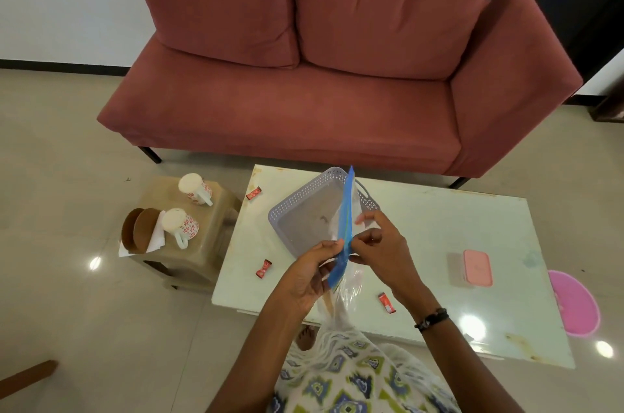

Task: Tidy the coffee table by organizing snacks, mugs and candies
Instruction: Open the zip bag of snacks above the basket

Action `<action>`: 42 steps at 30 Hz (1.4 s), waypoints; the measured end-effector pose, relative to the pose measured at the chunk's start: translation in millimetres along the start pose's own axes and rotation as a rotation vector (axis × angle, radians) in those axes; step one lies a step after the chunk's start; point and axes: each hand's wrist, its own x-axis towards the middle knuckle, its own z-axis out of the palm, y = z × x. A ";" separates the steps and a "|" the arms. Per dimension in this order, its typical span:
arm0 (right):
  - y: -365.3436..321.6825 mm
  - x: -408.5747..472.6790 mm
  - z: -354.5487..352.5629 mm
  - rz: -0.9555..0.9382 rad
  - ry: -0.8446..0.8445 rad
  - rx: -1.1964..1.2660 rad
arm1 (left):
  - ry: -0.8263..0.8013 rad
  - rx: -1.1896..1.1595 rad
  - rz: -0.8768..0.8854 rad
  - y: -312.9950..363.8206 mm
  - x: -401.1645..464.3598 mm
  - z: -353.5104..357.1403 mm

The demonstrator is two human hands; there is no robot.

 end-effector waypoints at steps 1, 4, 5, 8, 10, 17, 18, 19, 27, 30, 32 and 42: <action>1.5 -0.1 -1.5 -0.054 -0.046 -0.057 | -0.011 0.022 0.005 -0.1 -0.2 -1.0; 2.5 1.1 -5.5 -0.192 -0.098 -0.208 | -0.054 0.091 -0.002 -0.1 -2.8 1.9; 2.4 1.7 -6.4 -0.235 -0.098 -0.257 | -0.063 0.101 -0.001 -0.4 -3.2 3.7; -1.7 0.3 -9.6 -0.360 -0.159 -0.423 | -0.066 0.126 0.021 1.9 -5.2 7.3; -5.6 -0.6 -11.5 -0.407 -0.185 -0.513 | -0.059 0.153 0.029 3.0 -5.7 8.0; -13.3 2.6 -11.5 -0.044 -0.227 -0.202 | -0.058 0.223 0.054 -2.9 -5.4 9.0; -15.1 2.7 -13.1 0.054 -0.240 -0.096 | -0.061 0.229 0.049 -3.0 -5.4 8.5; -17.3 2.6 -15.2 0.130 -0.261 -0.009 | -0.066 0.233 0.044 -2.9 -5.7 8.1; -15.1 1.5 -17.3 0.286 -0.187 0.134 | -0.095 0.208 0.046 -4.7 -6.0 7.7; -15.3 0.3 -18.7 0.334 -0.272 0.108 | -0.040 0.241 0.075 -6.6 -5.6 6.4; -14.6 -0.7 -19.2 0.386 -0.337 0.109 | -0.010 0.261 0.093 -6.4 -5.0 6.1; -9.9 -8.6 -17.4 0.347 -0.487 -0.125 | 0.069 0.372 0.221 -10.0 -7.2 11.7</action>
